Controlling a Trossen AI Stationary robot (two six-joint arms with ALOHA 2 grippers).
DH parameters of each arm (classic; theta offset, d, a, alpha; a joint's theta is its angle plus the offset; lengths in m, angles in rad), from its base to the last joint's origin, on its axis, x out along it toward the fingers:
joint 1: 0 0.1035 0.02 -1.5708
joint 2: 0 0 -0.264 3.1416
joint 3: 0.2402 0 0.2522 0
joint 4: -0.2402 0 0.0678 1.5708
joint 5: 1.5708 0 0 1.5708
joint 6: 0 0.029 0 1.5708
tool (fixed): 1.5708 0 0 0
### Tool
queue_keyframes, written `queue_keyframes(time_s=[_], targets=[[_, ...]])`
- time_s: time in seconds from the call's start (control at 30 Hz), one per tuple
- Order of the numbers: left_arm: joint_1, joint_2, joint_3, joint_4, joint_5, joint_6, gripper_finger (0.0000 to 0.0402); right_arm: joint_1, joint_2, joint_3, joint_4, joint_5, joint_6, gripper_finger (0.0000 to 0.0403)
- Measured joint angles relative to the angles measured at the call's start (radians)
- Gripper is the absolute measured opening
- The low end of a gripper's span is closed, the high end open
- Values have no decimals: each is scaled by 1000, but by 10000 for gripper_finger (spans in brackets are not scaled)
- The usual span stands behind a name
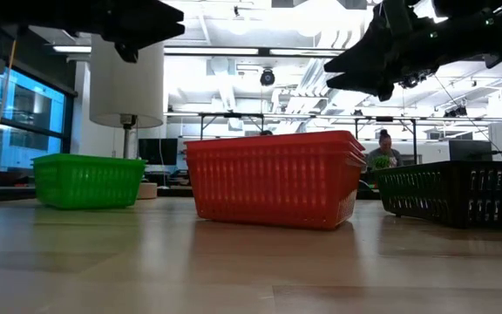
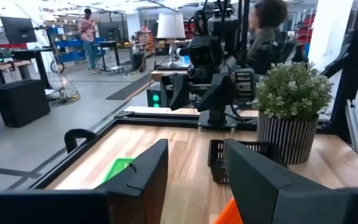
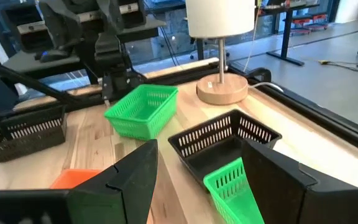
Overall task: Stack baskets by color
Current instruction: Stack the green bin on the green bin
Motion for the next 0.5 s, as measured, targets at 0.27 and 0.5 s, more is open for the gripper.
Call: queue_keyframes(time_s=[0.27,0.5], targets=[[-2,-2,0,-5,-1,5,145,0,0,0,-20,1,3,220],[-2,-2,0,4,-25,56,145,-18,0,52,-219,269,205,220]])
